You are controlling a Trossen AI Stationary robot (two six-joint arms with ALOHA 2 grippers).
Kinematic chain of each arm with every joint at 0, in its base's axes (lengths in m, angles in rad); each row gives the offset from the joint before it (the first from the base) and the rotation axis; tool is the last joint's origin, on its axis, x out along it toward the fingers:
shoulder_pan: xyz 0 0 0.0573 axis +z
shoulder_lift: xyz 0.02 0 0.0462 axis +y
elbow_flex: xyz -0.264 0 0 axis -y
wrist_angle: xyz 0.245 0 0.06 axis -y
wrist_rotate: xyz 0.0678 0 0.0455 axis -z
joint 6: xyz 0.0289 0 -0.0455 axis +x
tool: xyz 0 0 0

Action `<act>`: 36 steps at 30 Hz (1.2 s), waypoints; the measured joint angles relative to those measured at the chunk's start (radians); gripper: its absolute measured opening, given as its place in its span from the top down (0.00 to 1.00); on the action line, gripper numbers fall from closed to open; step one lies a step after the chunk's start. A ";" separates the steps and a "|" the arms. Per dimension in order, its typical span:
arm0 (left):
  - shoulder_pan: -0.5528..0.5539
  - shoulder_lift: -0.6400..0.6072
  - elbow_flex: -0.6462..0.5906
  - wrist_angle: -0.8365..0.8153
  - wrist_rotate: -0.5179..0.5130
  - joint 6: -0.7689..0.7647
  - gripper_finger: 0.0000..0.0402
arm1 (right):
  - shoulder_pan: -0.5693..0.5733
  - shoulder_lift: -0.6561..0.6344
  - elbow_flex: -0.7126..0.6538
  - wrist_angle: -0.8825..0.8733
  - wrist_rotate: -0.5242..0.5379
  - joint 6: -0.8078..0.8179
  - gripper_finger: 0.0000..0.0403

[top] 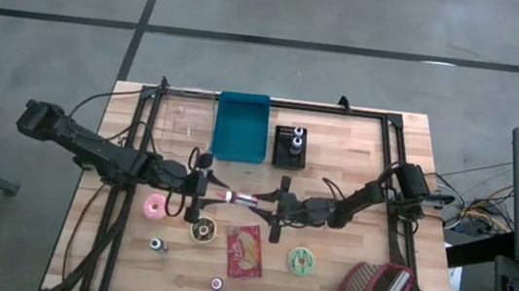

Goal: Pick & Place Food Item
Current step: Put the top pink food coloring bottle into the black bin

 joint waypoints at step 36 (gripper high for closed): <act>0.001 0.001 0.000 -0.001 0.045 0.002 0.72 | -0.002 0.000 0.000 0.005 0.036 0.134 0.40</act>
